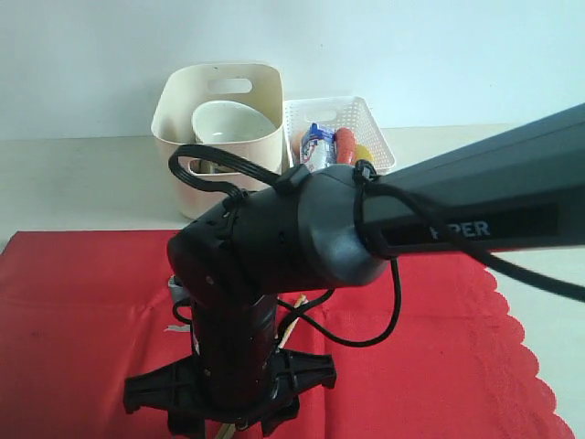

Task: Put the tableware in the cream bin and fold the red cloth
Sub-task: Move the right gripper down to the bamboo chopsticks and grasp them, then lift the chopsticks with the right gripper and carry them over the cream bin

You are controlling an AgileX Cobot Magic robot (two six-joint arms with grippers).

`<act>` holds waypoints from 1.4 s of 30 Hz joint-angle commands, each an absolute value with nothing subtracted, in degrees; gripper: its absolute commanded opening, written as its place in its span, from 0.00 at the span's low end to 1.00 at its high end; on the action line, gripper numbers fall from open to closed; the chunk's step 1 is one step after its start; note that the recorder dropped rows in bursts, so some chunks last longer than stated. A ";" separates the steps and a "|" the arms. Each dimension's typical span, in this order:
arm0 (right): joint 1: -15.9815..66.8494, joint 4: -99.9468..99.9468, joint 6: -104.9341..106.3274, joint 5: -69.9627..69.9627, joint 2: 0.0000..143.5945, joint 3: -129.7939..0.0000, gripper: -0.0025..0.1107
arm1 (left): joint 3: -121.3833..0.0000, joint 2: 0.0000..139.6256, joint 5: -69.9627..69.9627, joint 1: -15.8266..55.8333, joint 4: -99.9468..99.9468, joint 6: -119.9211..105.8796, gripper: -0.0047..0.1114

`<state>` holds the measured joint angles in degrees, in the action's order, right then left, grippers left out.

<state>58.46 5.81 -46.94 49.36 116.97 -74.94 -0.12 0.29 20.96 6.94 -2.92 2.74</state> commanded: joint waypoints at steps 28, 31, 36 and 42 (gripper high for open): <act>57.99 -5.75 -51.04 52.15 120.23 -75.42 0.02 | 0.00 0.00 20.44 6.74 -3.05 3.10 0.04; 57.99 -6.62 -50.29 53.40 118.65 -75.42 0.02 | 0.00 0.00 20.44 6.74 -3.05 3.10 0.04; 57.99 -9.13 -46.79 53.11 114.33 -75.42 0.02 | 0.00 0.00 20.44 6.74 -3.05 3.10 0.04; 57.99 -16.68 -45.52 52.04 109.23 -75.29 0.02 | 0.00 0.00 20.44 6.74 -3.05 3.10 0.04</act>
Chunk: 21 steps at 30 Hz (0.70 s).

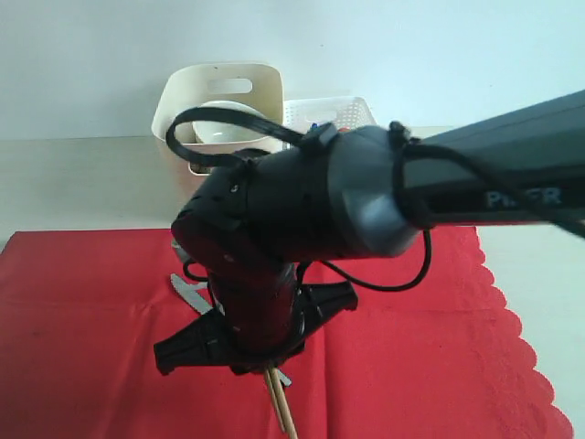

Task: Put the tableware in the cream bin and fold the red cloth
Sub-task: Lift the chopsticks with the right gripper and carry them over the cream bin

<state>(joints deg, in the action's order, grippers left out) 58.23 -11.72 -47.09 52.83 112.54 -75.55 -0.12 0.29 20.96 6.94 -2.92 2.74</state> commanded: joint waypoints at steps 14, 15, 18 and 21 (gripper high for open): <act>57.99 -29.88 -35.65 42.92 103.75 -75.29 0.02 | 0.00 0.00 20.44 6.74 -3.05 3.10 0.04; 57.99 -31.60 -35.65 42.03 103.42 -75.29 0.02 | 0.00 0.00 20.44 6.74 -3.05 3.10 0.04; 54.41 -36.06 -36.04 34.26 102.32 -76.17 0.02 | 0.00 0.00 20.44 6.74 -3.05 3.10 0.04; 49.58 -36.16 -34.57 27.11 102.32 -78.69 0.02 | 0.00 0.00 20.44 6.74 -3.05 3.10 0.04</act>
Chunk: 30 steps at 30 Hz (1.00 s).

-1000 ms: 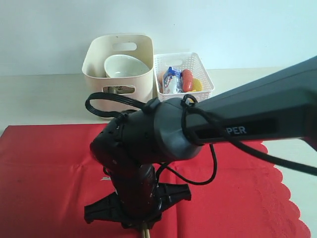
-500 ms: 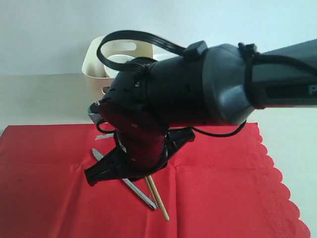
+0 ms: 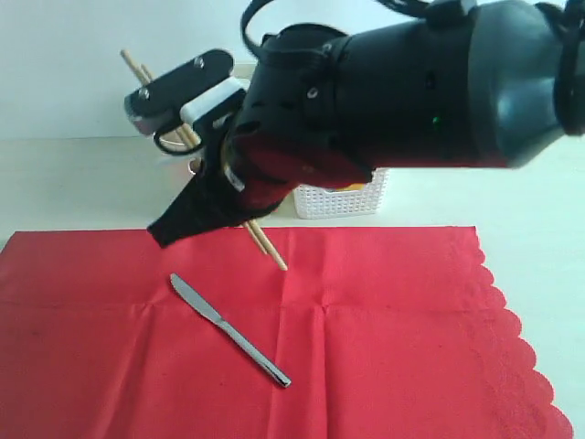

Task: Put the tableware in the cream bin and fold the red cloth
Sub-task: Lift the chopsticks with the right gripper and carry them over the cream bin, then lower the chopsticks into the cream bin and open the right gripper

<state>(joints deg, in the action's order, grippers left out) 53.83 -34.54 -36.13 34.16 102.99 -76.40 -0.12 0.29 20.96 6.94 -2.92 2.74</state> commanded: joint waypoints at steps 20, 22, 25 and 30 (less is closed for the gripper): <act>38.20 -36.29 -26.00 -17.47 126.97 -101.96 0.02 | 0.00 0.00 20.44 6.74 -3.05 3.10 0.04; 38.20 -35.87 -26.00 -17.29 129.39 -103.87 0.02 | 0.00 0.00 20.44 6.74 -3.05 3.10 0.04; 38.20 -35.87 -26.00 -15.72 132.45 -106.29 0.02 | 0.00 0.00 20.44 6.74 -3.05 3.10 0.04; 37.31 -34.07 -26.00 -12.24 135.92 -108.98 0.02 | 0.00 0.00 20.44 6.74 -3.05 3.10 0.04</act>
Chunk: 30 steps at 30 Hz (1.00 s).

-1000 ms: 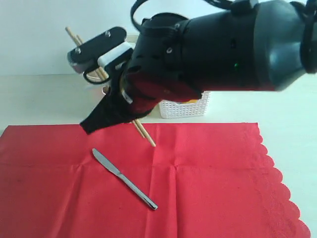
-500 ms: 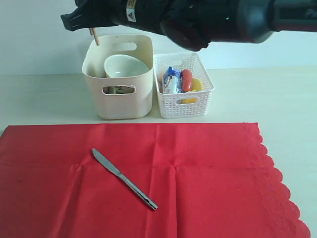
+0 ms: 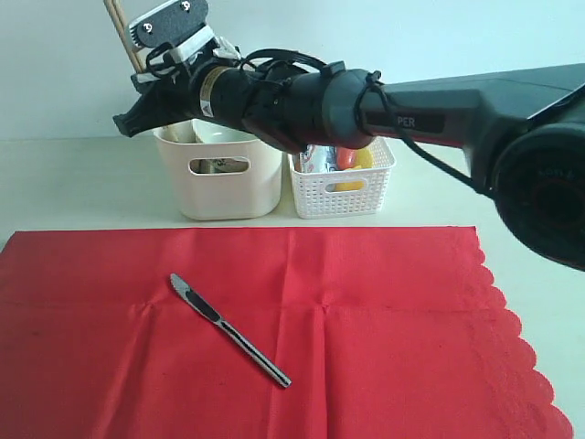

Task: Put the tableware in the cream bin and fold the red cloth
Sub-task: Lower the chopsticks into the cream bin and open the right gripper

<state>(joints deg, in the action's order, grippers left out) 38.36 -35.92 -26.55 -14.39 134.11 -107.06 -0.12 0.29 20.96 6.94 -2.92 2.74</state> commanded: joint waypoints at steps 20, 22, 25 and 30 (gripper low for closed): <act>37.32 -19.29 -27.35 -4.10 136.25 -108.98 0.47 | 0.00 0.00 20.44 6.74 -3.05 3.10 0.04; 37.48 -19.29 -27.35 -1.72 135.40 -108.98 0.50 | 0.00 0.00 20.44 6.74 -3.05 3.10 0.04; 38.02 -19.29 -27.35 1.58 133.32 -108.98 0.51 | 0.00 0.00 20.44 6.74 -3.05 3.10 0.04; 39.08 -19.29 -27.20 8.24 128.27 -108.98 0.50 | 0.00 0.00 20.44 6.74 -3.05 3.10 0.04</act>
<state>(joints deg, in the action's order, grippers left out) 38.27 -19.45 -27.39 4.68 131.54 -108.67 -0.12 0.29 20.96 6.94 -2.92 2.74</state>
